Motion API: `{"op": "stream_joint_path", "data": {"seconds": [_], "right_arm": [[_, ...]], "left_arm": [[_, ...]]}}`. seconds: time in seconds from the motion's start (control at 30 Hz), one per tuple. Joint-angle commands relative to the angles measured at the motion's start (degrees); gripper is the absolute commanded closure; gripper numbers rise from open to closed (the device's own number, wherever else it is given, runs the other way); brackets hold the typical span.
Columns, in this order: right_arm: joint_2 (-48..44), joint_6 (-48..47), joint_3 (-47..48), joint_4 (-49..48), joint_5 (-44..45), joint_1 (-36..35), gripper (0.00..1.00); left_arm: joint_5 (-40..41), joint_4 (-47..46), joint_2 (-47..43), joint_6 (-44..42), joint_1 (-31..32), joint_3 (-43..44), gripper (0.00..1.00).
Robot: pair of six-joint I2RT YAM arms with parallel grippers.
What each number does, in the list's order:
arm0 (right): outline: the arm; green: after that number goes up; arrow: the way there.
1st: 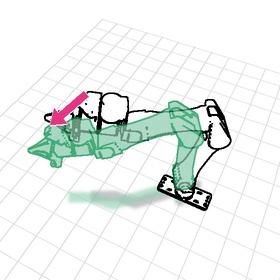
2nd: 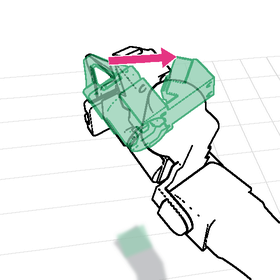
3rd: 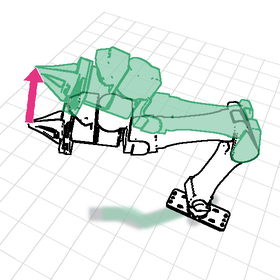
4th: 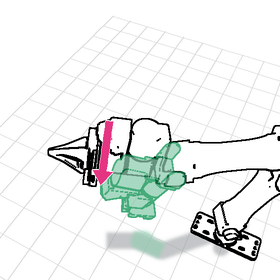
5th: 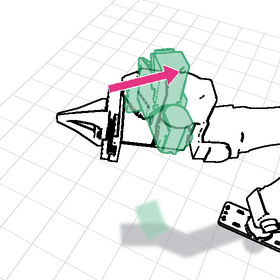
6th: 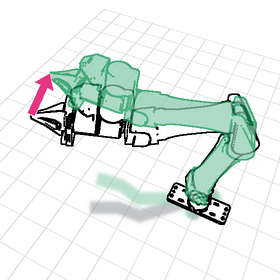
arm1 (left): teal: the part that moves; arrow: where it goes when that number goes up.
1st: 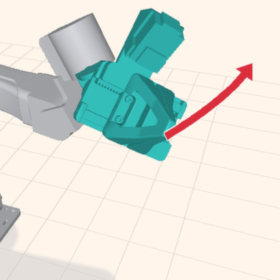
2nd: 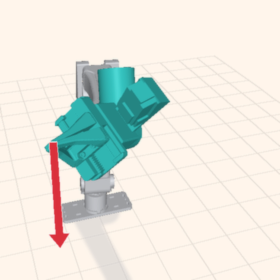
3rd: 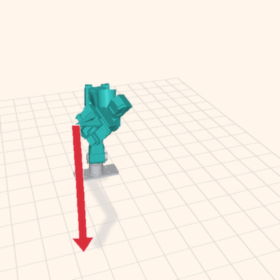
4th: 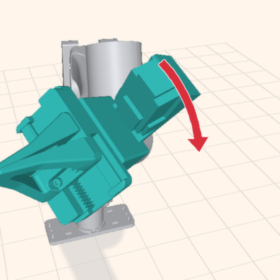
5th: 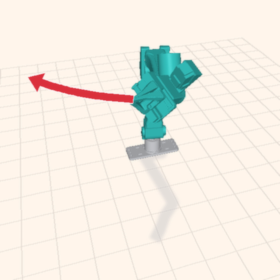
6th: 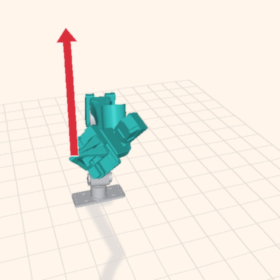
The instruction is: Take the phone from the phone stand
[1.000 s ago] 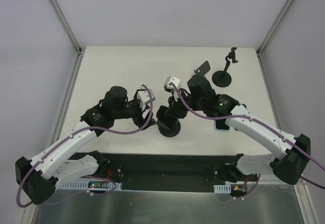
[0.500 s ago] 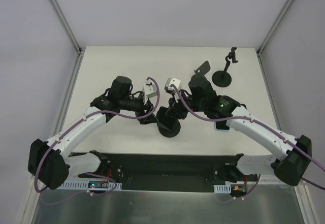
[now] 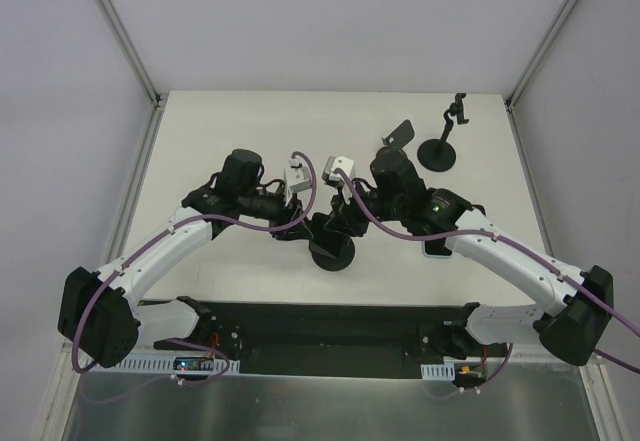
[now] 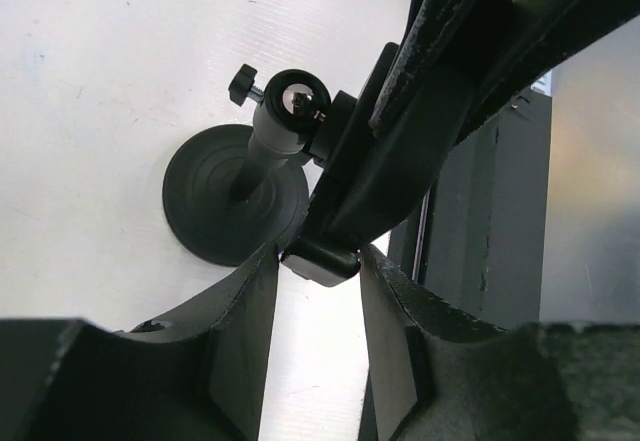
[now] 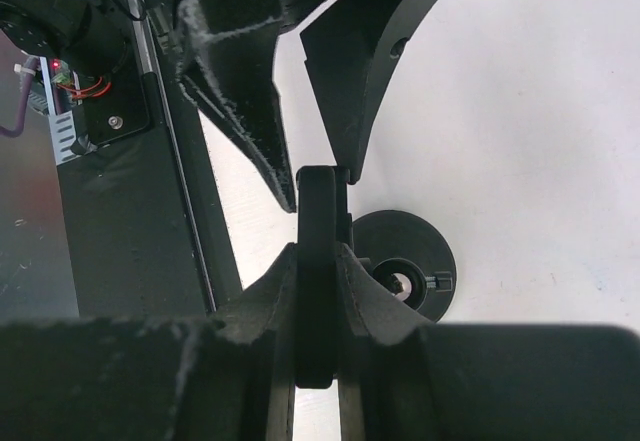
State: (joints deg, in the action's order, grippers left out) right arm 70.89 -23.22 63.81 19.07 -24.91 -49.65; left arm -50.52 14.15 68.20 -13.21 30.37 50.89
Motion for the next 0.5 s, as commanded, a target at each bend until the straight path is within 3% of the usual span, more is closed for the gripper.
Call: {"op": "stream_joint_path", "data": {"seconds": [0.0, 0.07, 0.17, 0.2, 0.3, 0.47], "right_arm": [[-0.5, -0.1, 0.1, -2.3, -3.4, -0.9, 0.98], [-0.4, -0.1, 0.1, -2.2, -3.5, -1.2, 0.96], [0.1, 0.1, 0.3, -1.7, -3.7, -1.3, 0.86], [0.3, 0.1, 0.6, -1.7, -3.8, -1.3, 0.74], [0.6, 0.4, 1.0, -1.8, -3.7, -1.7, 0.56], [1.4, 0.5, 1.6, -1.5, -1.4, -2.6, 0.49]], "left_arm": [[-2.4, -1.6, 0.3, -0.2, 0.1, 1.5, 0.66], [-2.4, -1.8, 0.2, 0.3, 0.1, 1.5, 0.75], [-2.3, -1.9, -0.2, 0.4, 0.2, 1.3, 0.84], [-2.2, -1.9, -0.4, 0.5, 0.1, 1.1, 0.9], [-1.9, -2.4, -0.9, 0.8, 0.2, 1.0, 0.96], [-1.1, -2.7, -1.8, 1.7, 0.4, 0.6, 1.0]]}}
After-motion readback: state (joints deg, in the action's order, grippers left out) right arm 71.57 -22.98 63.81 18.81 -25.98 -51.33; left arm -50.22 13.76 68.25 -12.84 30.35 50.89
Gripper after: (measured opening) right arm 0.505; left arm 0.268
